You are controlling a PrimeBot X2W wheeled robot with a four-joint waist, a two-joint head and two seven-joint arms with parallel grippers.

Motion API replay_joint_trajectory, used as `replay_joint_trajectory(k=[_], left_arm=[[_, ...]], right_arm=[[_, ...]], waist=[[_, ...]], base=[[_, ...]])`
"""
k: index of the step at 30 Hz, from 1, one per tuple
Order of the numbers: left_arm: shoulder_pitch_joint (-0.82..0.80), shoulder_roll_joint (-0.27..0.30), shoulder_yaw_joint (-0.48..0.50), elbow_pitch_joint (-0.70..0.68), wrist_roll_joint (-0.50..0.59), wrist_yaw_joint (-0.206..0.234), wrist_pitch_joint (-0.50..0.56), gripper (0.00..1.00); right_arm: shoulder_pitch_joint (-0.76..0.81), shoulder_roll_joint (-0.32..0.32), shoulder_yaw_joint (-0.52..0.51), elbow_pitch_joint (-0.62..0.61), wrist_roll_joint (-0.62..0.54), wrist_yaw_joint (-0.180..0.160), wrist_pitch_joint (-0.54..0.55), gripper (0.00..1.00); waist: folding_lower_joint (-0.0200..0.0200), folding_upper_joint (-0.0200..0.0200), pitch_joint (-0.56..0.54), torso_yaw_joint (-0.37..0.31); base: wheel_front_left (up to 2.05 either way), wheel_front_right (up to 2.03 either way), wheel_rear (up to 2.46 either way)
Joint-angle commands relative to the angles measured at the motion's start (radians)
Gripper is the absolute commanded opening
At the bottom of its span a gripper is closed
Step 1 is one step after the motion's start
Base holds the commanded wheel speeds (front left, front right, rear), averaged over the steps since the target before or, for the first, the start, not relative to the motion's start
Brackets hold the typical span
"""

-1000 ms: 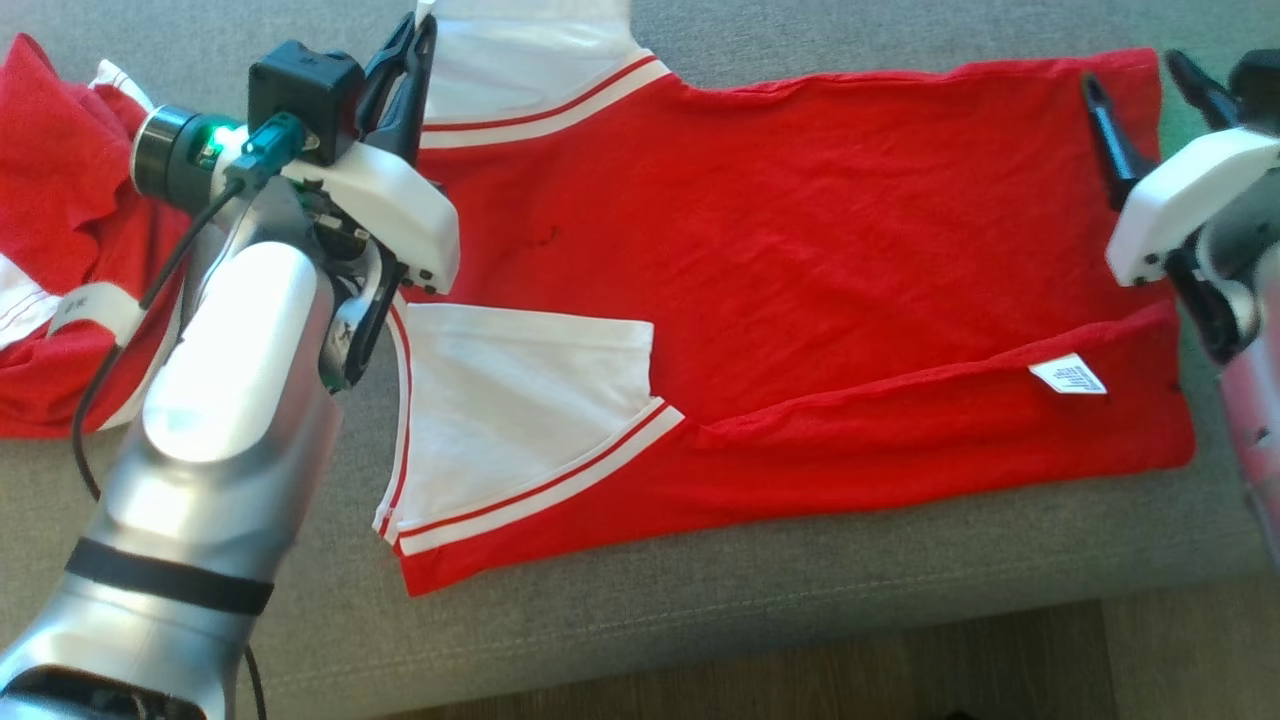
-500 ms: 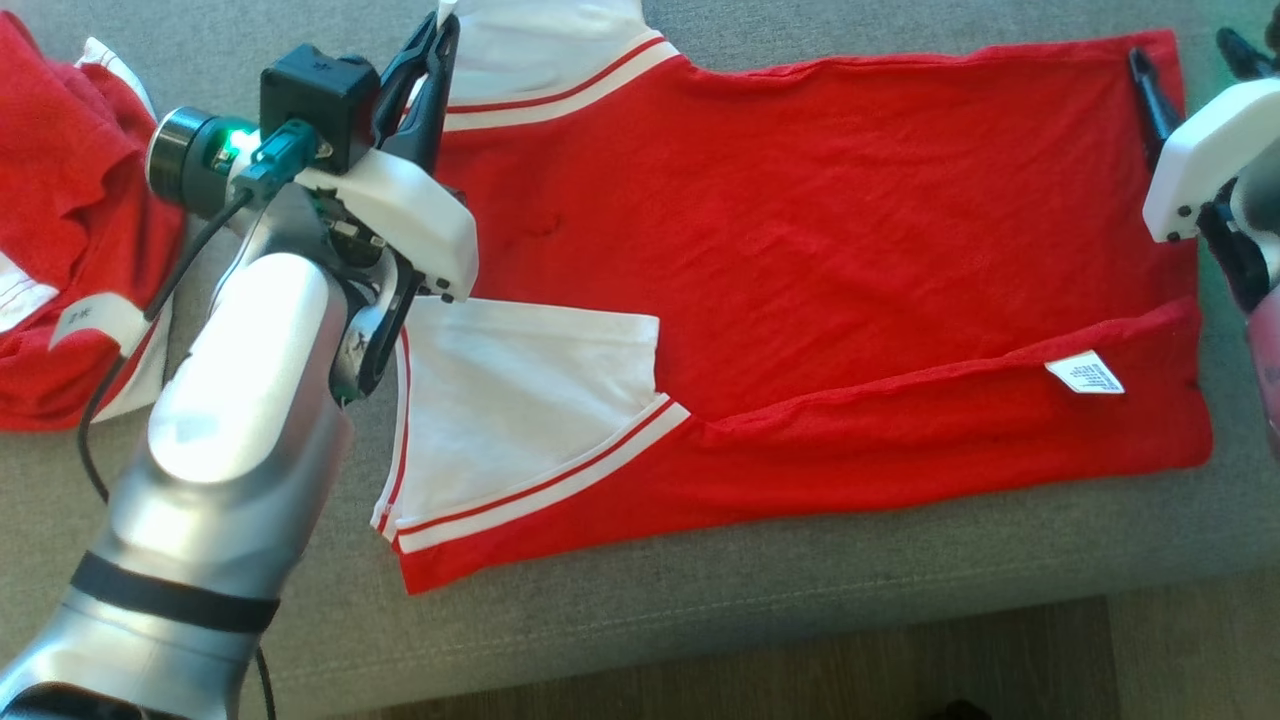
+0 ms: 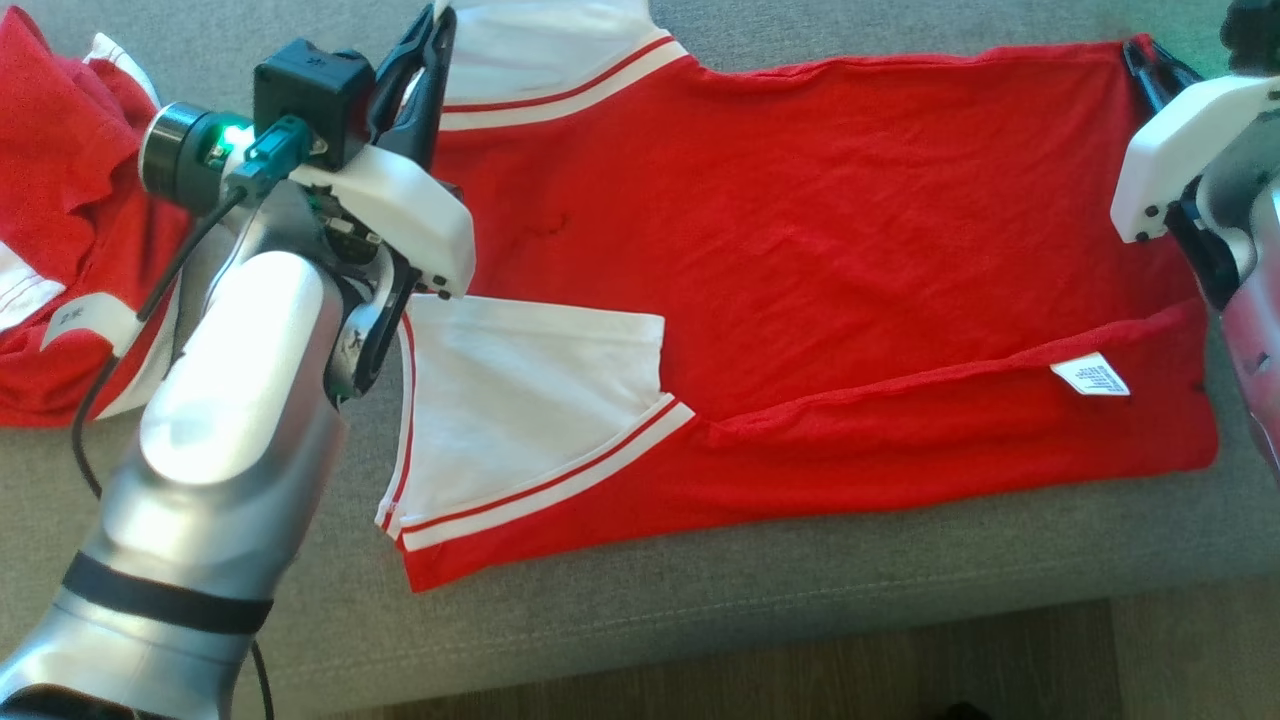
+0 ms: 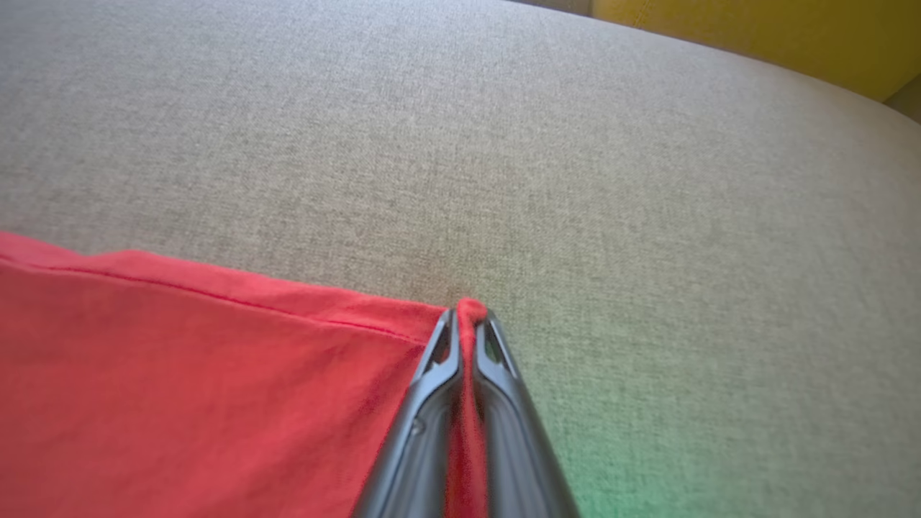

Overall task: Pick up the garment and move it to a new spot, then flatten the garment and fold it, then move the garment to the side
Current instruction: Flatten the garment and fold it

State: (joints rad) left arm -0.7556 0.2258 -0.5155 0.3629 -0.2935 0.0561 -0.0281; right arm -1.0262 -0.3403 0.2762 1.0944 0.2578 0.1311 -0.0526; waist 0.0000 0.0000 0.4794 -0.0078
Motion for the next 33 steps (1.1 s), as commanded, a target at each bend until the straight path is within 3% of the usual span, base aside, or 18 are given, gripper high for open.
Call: replay_joint_trajectory(k=[1,10,22,28,33], left_arm=[[-0.012,0.042,0.035,-0.033,-0.009,0.012,-0.001,0.0],[0.011,0.038,0.025,-0.031,-0.016,0.02,-0.019,0.0],[0.093,0.064,0.026,-0.075,-0.041,0.029,-0.032,0.0],[0.163,0.102,0.004,-0.121,-0.049,0.014,0.005,0.0],[0.237,0.14,-0.018,-0.172,-0.079,-0.023,0.041,0.0]], right_arm=[[0.024,0.001,0.03,0.008,0.015,0.0,-0.011,0.0],[0.051,-0.03,0.053,0.011,0.062,0.0,-0.147,0.0],[0.169,-0.054,0.019,-0.053,0.087,0.0,-0.206,0.0],[0.234,-0.072,-0.005,-0.091,0.093,0.0,-0.208,0.0],[0.286,-0.093,0.003,-0.137,0.101,0.0,-0.187,0.0]], waist=[[0.0,0.0,-0.006,-0.003],[0.0,0.0,-0.059,0.002],[0.0,0.0,-0.143,0.018],[0.0,0.0,-0.184,0.032],[0.0,0.0,-0.213,0.044]], base=[[0.0,0.0,0.0],[0.0,0.0,0.0],[0.0,0.0,0.0],[0.0,0.0,0.0],[0.0,0.0,0.0]])
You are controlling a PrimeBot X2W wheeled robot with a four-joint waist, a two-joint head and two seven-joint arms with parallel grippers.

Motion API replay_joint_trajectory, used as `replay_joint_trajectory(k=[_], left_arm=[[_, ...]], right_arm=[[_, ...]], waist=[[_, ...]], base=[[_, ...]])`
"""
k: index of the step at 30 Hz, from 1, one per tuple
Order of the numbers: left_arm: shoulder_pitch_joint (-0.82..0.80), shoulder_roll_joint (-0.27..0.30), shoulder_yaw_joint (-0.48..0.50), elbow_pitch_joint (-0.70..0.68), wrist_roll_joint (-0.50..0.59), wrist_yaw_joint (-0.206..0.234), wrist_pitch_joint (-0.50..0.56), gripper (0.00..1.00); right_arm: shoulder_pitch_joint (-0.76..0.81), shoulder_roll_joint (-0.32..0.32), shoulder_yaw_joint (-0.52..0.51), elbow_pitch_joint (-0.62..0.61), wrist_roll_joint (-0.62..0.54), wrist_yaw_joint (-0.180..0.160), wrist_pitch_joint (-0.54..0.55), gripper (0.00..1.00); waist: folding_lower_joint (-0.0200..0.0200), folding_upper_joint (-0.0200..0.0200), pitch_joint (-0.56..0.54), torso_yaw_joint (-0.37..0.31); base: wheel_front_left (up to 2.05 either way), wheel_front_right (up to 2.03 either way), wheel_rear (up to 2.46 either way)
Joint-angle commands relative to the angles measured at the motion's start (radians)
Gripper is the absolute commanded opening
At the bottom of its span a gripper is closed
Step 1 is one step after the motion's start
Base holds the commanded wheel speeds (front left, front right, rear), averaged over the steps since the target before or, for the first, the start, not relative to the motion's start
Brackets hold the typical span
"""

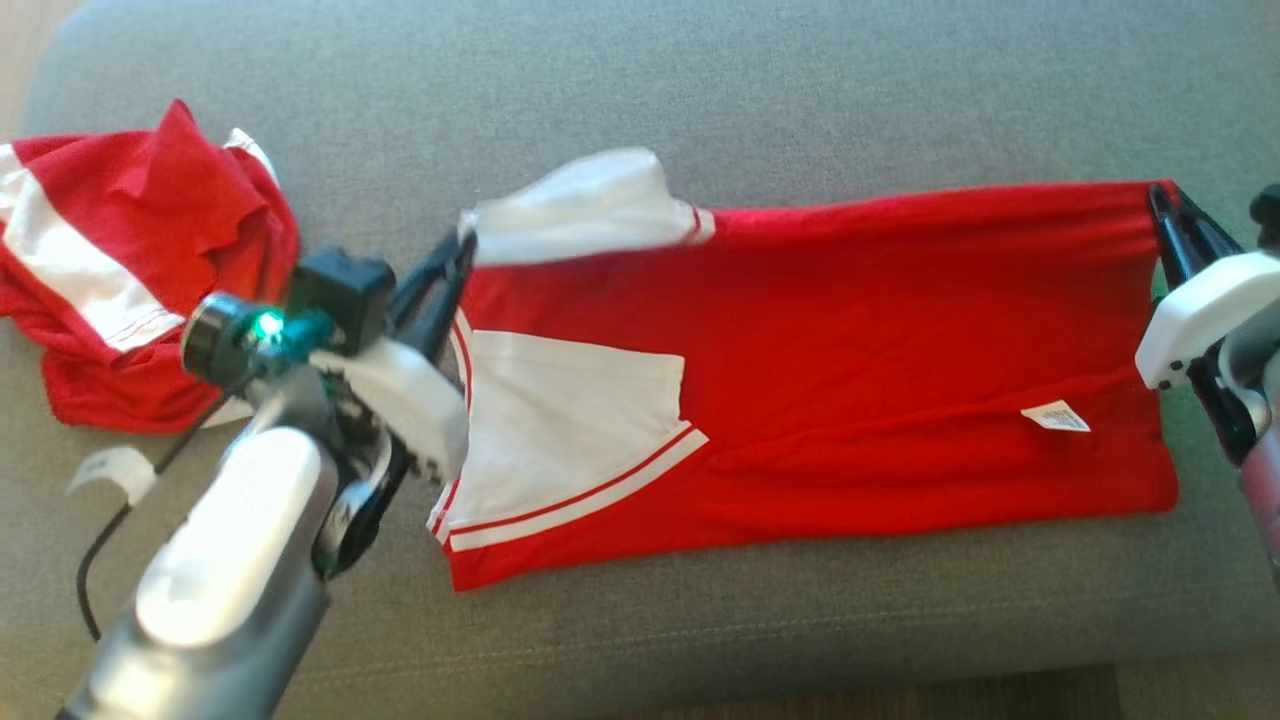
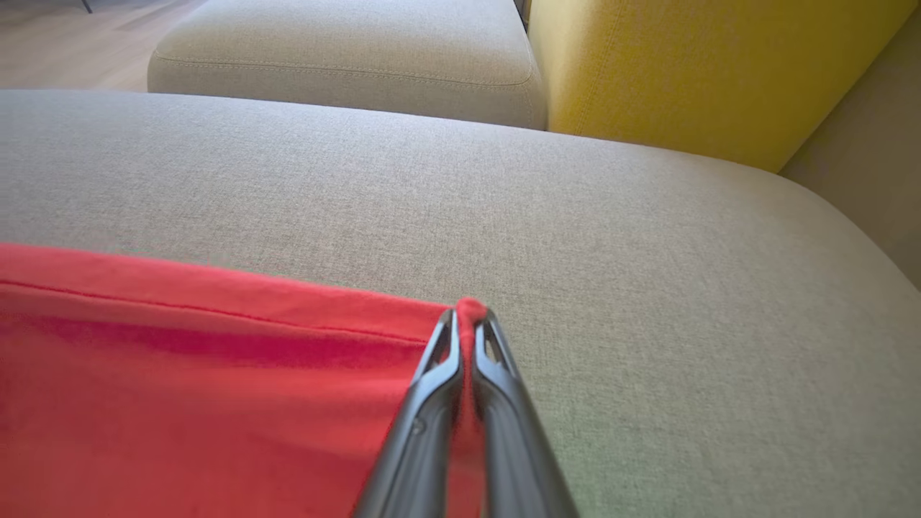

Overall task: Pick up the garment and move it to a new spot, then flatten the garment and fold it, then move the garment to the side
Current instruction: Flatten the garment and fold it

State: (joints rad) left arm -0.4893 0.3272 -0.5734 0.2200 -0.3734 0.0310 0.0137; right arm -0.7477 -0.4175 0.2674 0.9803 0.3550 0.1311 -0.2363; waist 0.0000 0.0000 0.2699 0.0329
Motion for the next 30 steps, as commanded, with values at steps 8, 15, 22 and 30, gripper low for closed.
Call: replay_joint_trajectory(k=[8,15,22,30], left_arm=[[0.059,0.121,-0.002,-0.101,-0.026,-0.066,0.063,0.0],[0.108,0.183,-0.043,-0.175,-0.052,-0.109,0.138,0.0],[0.151,0.258,-0.078,-0.233,-0.101,-0.139,0.208,0.0],[0.161,0.311,-0.127,-0.285,-0.111,-0.151,0.272,0.0]], right_arm=[[0.112,-0.068,0.026,-0.145,0.049,0.0,0.069,0.0],[0.213,-0.12,0.021,-0.26,0.082,0.0,0.141,0.0],[0.312,-0.158,0.003,-0.374,0.113,0.0,0.242,0.0],[0.398,-0.173,-0.052,-0.472,0.114,0.0,0.314,0.0]], waist=[[0.0,0.0,-0.031,0.023],[0.0,0.0,-0.047,0.029],[0.0,0.0,-0.059,0.019],[0.0,0.0,-0.07,0.012]], base=[[0.0,0.0,0.0],[0.0,0.0,0.0],[0.0,0.0,0.0],[0.0,0.0,0.0]])
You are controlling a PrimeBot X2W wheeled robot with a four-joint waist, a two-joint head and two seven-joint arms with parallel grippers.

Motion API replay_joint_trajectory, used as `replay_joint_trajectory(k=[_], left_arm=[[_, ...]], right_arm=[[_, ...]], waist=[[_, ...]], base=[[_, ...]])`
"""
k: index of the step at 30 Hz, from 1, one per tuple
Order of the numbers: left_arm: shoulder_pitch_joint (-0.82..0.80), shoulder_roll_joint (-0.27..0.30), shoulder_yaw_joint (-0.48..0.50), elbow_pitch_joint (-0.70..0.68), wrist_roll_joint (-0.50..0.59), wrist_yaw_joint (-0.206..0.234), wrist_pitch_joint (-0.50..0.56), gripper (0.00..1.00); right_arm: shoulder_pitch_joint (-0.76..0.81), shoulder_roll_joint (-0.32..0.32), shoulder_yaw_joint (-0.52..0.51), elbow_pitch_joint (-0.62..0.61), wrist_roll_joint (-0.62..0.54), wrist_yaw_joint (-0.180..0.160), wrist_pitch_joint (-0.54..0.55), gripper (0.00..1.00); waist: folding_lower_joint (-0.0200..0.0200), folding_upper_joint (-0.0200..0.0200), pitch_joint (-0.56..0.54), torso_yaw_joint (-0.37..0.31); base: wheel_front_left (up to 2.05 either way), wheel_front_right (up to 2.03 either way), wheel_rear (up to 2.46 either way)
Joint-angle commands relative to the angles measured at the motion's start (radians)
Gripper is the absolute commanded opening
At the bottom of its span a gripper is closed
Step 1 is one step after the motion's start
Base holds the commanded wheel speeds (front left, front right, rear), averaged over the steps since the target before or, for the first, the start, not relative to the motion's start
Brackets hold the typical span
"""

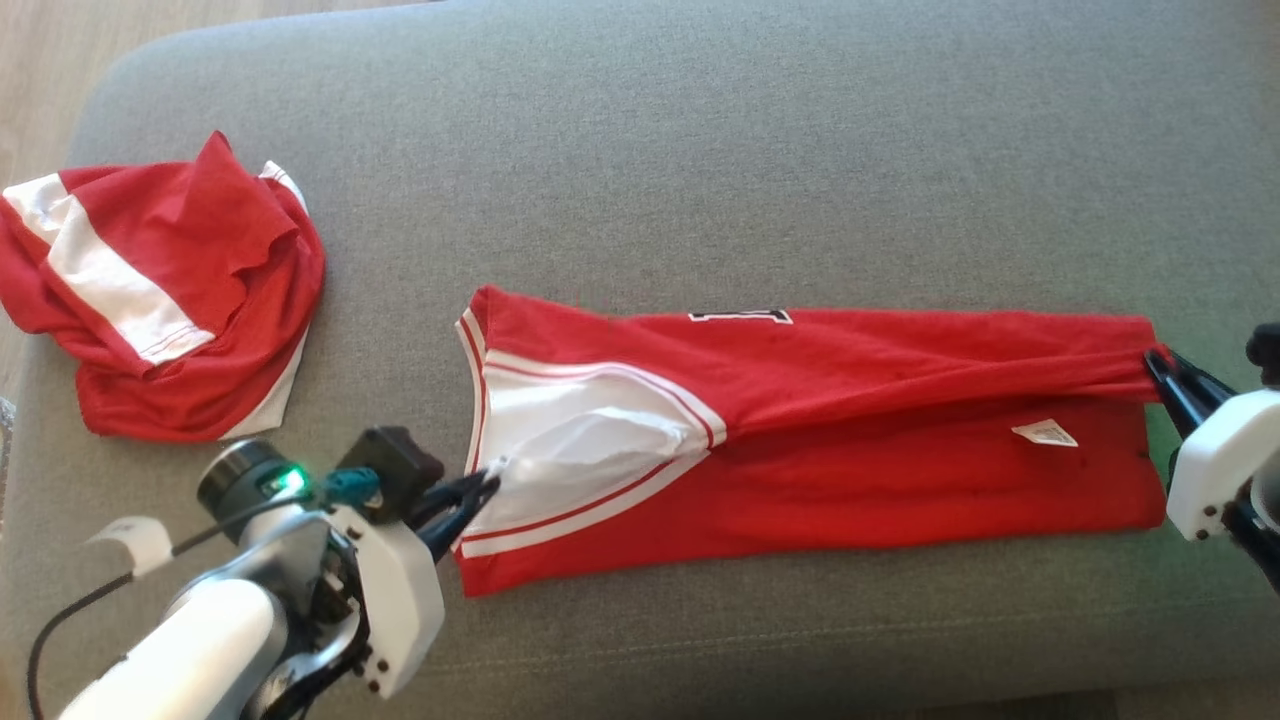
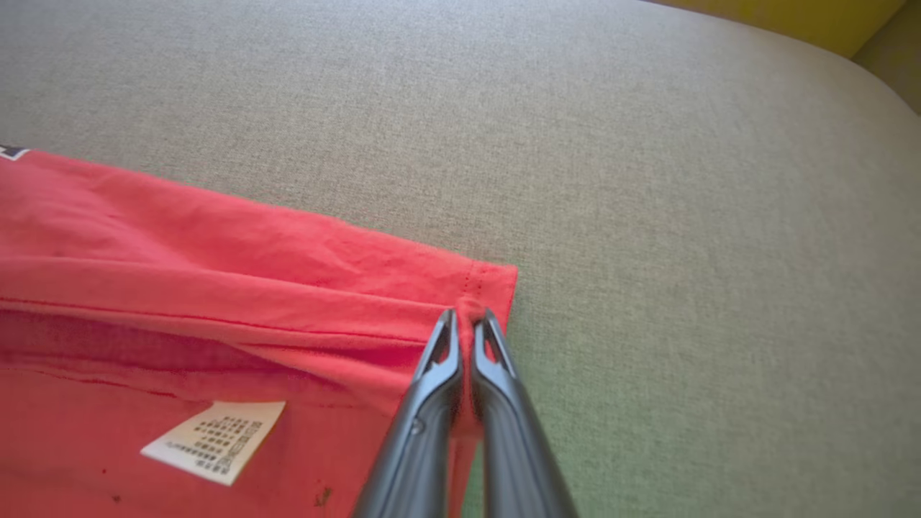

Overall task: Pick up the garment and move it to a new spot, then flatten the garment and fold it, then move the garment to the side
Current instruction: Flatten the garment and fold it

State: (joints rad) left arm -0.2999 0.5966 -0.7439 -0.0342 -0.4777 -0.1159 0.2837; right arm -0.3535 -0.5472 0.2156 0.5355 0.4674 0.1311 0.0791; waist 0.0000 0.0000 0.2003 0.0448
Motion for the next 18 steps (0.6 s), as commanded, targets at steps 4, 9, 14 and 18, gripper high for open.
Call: replay_joint_trajectory(k=[4,9,14,18], left_arm=[[-0.024,0.068,0.014,-0.063,0.001,-0.006,0.036,0.0],[-0.019,0.087,-0.007,-0.104,-0.014,-0.009,0.062,0.0],[-0.015,0.101,-0.022,-0.116,-0.028,-0.009,0.08,0.11],[-0.014,0.102,-0.013,-0.118,-0.008,0.013,0.053,1.0]], right_arm=[[0.048,-0.043,-0.025,-0.084,-0.004,0.0,0.041,0.0],[0.094,-0.04,-0.062,-0.141,-0.007,0.0,0.085,0.37],[0.13,-0.021,-0.111,-0.174,-0.017,0.0,0.124,1.0],[0.154,0.002,-0.169,-0.205,-0.022,0.0,0.132,1.0]], waist=[[0.0,0.0,-0.003,-0.004],[0.0,0.0,-0.005,-0.002],[0.0,0.0,-0.008,-0.002],[0.0,0.0,-0.013,-0.006]], base=[[0.0,0.0,0.0],[0.0,0.0,0.0],[0.0,0.0,0.0],[0.0,0.0,0.0]])
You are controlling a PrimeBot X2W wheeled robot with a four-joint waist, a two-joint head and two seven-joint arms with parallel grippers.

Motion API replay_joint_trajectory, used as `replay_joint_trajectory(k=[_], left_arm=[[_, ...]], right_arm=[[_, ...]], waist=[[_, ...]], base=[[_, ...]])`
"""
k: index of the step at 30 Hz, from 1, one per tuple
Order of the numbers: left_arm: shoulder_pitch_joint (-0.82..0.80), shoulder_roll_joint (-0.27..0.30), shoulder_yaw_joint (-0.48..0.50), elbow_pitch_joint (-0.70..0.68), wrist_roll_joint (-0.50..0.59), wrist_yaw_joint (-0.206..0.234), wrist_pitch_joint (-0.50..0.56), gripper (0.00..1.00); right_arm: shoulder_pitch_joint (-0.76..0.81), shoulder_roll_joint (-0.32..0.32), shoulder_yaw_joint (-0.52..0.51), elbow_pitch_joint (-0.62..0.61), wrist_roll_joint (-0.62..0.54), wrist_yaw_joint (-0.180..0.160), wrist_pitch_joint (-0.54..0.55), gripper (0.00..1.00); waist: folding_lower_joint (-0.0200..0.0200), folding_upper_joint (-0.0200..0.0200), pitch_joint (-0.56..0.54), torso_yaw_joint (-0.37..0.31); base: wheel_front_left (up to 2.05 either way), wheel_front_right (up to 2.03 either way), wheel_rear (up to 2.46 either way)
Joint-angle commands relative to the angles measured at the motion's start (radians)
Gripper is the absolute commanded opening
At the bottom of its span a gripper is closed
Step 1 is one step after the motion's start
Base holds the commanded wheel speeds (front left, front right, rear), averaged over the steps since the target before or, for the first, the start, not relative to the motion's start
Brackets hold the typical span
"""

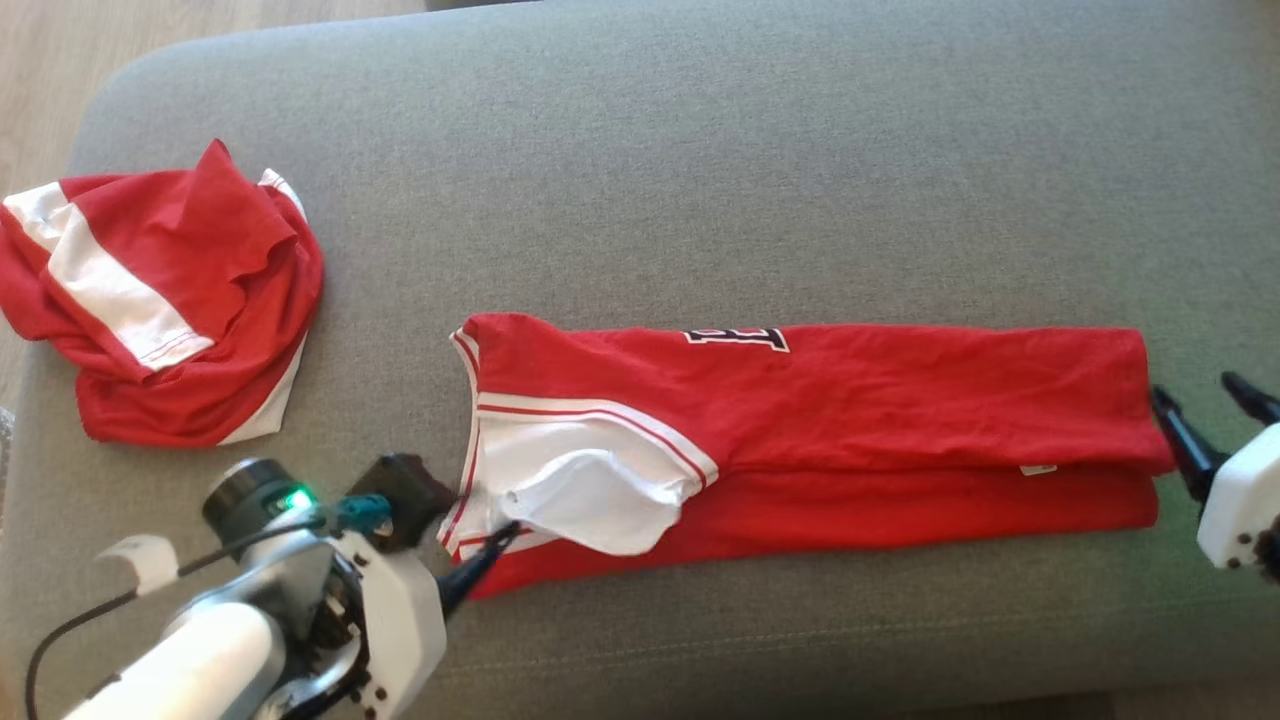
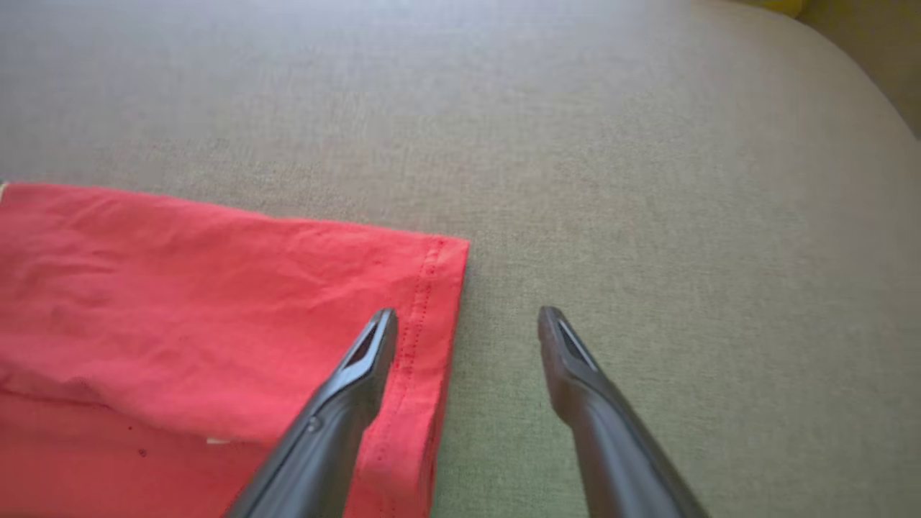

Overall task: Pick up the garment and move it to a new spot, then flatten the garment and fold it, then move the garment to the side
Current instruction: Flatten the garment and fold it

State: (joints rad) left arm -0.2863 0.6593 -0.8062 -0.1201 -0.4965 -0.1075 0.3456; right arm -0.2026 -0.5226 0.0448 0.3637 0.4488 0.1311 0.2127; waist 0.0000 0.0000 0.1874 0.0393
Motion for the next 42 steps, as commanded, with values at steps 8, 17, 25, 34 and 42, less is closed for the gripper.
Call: replay_joint_trajectory(k=[8,17,25,34,42], left_arm=[[-0.015,-0.06,0.186,0.001,0.008,0.18,-0.242,1.0],[0.019,-0.278,0.332,0.143,-0.047,0.301,-0.588,1.0],[0.032,-0.347,0.366,0.162,0.029,0.266,-0.607,1.0],[0.048,-0.426,0.433,0.164,0.079,0.206,-0.607,1.0],[0.054,-0.459,0.471,0.181,0.122,0.161,-0.607,1.0]], right_arm=[[0.056,0.135,-0.158,-0.146,0.018,0.0,-0.164,1.0],[0.068,0.284,-0.199,-0.094,-0.012,0.0,-0.302,1.0],[0.028,0.345,-0.265,0.029,-0.058,0.0,-0.348,1.0],[-0.054,0.375,-0.3,0.19,-0.097,0.0,-0.38,1.0],[-0.086,0.379,-0.277,0.302,-0.083,0.0,-0.362,1.0]], waist=[[0.0,0.0,-0.012,-0.01],[0.0,0.0,-0.012,-0.015],[0.0,0.0,0.006,-0.015],[0.0,0.0,0.019,-0.003],[0.0,0.0,0.023,0.008]], base=[[0.0,0.0,0.0],[0.0,0.0,0.0],[0.0,0.0,0.0],[0.0,0.0,0.0],[0.0,0.0,0.0]])
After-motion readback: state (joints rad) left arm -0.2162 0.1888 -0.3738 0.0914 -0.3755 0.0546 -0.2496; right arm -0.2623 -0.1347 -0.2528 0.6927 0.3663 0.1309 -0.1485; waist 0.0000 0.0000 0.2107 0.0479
